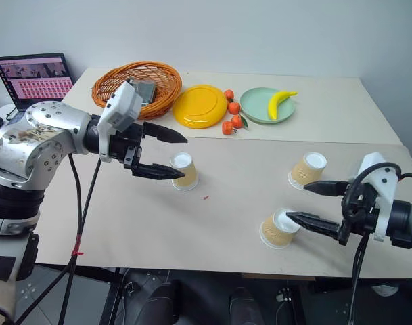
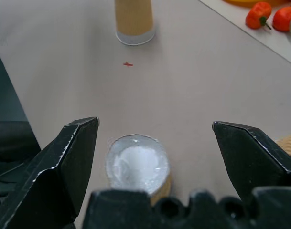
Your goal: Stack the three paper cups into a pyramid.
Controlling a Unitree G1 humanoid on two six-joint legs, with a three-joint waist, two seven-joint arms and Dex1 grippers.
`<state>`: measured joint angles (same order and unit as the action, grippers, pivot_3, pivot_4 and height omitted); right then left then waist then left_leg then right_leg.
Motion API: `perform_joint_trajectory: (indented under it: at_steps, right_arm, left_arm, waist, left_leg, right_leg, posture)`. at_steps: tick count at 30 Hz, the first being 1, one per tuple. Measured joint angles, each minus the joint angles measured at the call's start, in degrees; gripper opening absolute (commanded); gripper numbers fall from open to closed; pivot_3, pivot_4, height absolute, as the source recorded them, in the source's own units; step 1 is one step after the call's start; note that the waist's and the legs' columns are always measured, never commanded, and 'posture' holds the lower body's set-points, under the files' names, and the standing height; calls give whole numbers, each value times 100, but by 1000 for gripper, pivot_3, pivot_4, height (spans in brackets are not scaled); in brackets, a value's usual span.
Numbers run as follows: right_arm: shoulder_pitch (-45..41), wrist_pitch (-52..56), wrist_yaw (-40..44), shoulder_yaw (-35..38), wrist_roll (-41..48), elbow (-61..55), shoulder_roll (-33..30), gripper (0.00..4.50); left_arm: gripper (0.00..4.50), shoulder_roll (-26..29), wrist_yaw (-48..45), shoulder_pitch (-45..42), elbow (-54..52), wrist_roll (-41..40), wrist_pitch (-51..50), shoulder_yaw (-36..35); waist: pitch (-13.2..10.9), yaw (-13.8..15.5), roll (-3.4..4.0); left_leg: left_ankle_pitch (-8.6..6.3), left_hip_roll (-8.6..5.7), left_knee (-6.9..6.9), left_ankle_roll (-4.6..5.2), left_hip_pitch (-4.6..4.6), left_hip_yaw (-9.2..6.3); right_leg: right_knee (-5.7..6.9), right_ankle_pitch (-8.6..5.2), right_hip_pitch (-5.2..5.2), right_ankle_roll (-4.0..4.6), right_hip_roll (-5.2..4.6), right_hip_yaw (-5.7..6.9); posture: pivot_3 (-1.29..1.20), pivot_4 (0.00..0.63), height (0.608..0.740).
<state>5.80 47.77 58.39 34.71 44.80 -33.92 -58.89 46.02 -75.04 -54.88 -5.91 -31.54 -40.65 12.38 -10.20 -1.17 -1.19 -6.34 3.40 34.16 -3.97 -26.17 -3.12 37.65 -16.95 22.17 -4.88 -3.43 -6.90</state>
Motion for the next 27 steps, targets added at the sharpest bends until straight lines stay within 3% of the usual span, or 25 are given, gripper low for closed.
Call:
perform_joint_trajectory:
  at_steps: [6,11,19,27]
  right_arm:
    - [258,9,-286,-75,68,-344,253,4500]
    - [381,-123,-605,-578,-132,-379,553,4500]
    - [137,-441,-830,-1181,-580,-100,597,4500]
    - [-55,-570,-721,-1228,-681,158,567,4500]
  left_arm:
    - [4432,-59,-290,-271,4,119,69,23]
    - [4432,-144,-436,-319,175,338,308,59]
    - [4432,-60,-546,-339,187,451,317,28]
    - [4432,45,-503,-332,151,449,291,-20]
  waist:
    - [0,1,0]
    - [1,-9,-2]
    - [1,-26,-2]
    - [1,-22,-2]
  left_leg:
    - [0,-1,7,0,0,0]
    - [0,0,12,0,-1,-2]
    - [0,0,19,0,-1,-2]
    - [0,0,22,0,0,-3]
  right_leg:
    - [6,-1,0,-1,0,-2]
    - [13,0,0,-1,1,-1]
    - [22,-1,1,-1,1,-2]
    - [26,-1,1,-1,2,-2]
  posture:
    - [0,150,732]
    - [0,150,732]
    - [0,150,732]
    - [0,150,732]
